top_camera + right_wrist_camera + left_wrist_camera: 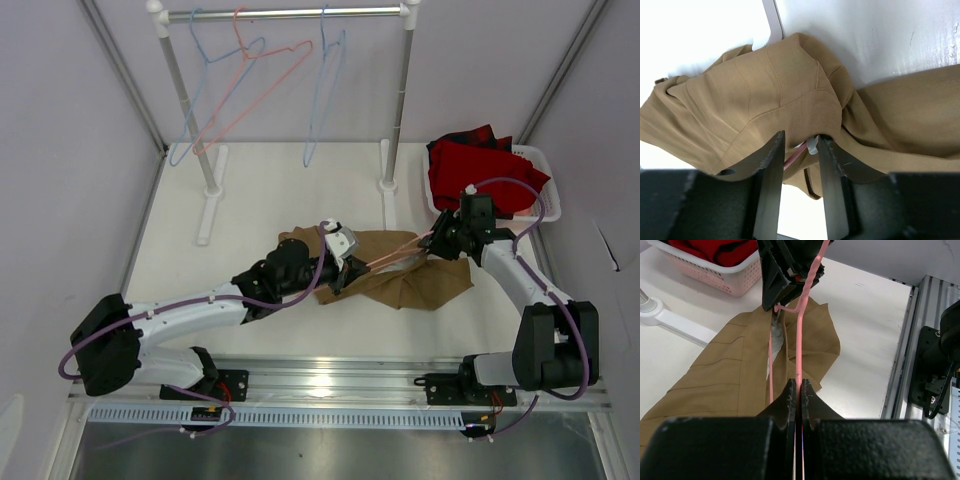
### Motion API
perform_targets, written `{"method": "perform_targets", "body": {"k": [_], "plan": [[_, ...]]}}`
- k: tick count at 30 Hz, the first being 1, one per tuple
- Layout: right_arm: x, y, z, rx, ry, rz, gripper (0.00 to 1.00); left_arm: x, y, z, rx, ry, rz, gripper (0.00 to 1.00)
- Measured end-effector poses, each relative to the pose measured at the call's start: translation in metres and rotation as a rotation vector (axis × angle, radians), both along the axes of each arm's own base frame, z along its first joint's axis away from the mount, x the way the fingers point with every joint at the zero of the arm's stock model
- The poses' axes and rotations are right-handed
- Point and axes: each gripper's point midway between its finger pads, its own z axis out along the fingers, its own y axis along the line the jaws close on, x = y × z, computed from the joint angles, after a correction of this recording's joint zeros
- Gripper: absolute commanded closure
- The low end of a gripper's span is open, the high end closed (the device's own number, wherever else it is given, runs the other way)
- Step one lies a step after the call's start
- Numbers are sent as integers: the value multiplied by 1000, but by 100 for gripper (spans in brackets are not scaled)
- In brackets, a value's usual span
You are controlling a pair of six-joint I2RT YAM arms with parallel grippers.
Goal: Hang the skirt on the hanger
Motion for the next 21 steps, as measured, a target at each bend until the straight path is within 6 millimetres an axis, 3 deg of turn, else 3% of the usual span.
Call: {"method": "perform_targets", "body": {"k": [4, 12, 21], "plan": [[3, 1, 0, 19, -2, -13, 68, -1, -2, -2, 0, 11, -9, 100], [6, 3, 1, 62, -3, -25, 66, -2, -3, -2, -1, 12, -16, 100], [7, 3, 0, 93, 0, -46, 88, -6, -4, -8, 3, 27, -32, 100]]}}
